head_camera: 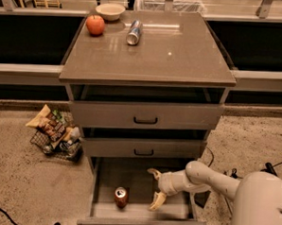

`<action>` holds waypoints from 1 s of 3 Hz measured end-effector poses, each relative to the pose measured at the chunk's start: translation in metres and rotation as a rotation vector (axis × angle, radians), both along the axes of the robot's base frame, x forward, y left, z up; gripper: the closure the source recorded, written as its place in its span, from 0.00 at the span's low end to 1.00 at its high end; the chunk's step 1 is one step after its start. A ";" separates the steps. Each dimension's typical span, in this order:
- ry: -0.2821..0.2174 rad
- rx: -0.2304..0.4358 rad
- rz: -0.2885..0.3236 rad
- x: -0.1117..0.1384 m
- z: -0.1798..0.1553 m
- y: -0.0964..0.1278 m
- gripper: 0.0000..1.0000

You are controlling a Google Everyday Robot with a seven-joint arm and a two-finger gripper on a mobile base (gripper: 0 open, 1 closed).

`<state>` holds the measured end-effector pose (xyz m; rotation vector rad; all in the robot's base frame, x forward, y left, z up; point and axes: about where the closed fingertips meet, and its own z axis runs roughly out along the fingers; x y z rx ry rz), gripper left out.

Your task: Pick coke can from bottom drawer and place on counter

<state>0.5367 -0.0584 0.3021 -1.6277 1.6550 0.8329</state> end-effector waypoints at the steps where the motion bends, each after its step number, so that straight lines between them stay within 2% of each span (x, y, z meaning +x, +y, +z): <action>1: -0.002 0.019 0.028 0.005 -0.025 0.030 0.00; 2: -0.005 0.061 0.030 0.012 -0.040 0.049 0.00; 3: -0.005 0.061 0.030 0.012 -0.040 0.049 0.00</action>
Offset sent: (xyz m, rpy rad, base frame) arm 0.0210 0.0664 -0.0529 0.1061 -0.0145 0.0296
